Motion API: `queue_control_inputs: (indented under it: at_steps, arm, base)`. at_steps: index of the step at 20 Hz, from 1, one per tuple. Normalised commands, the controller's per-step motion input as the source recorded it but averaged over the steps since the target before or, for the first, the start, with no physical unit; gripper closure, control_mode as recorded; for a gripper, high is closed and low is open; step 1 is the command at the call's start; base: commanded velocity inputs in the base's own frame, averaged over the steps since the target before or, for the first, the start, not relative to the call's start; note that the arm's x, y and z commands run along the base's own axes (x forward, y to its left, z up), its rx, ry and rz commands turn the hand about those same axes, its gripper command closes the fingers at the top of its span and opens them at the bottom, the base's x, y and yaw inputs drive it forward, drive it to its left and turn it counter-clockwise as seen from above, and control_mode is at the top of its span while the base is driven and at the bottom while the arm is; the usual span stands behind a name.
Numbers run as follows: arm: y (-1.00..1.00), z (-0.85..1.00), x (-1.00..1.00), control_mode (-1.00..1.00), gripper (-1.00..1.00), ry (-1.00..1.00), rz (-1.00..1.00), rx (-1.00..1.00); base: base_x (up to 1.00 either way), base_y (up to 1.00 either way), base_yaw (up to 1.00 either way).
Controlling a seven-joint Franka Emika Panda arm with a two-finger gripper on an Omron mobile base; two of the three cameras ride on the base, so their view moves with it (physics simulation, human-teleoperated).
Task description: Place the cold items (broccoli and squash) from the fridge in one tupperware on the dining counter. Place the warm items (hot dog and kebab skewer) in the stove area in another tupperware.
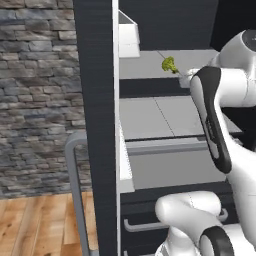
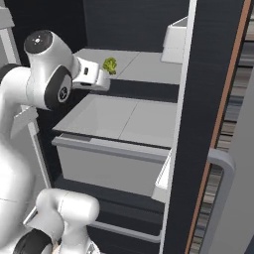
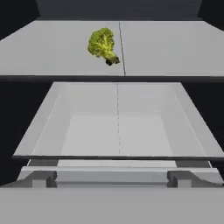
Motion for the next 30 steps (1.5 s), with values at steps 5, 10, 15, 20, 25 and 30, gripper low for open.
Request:
queue_control_inputs:
  at_steps: [5, 10, 15, 20, 25, 30]
  arm:
    - [-0.01, -0.05, 0.91, -1.00, -1.00, 0.04, 0.00, 0.00]
    - [-0.01, -0.02, 0.96, -1.00, -1.00, 0.05, 0.00, 0.00]
    - [0.00, -0.16, 0.88, -1.00, -1.00, 0.17, 0.00, 0.00]
    - [-0.09, -0.14, 0.85, -1.00, -1.00, 0.10, 0.00, 0.00]
    - [-0.15, -0.10, 0.83, -1.00, -1.00, 0.00, 0.00, 0.00]
    - [-0.04, -0.26, 0.59, -1.00, -1.00, 0.02, 0.00, -0.03]
  base:
    - [0.00, 0.00, 0.00]
    - [0.00, 0.00, 0.00]
    - [0.00, 0.00, 0.00]
    - [0.00, 0.00, 0.00]
    - [0.00, 0.00, 0.00]
    - [0.00, 0.00, 0.00]
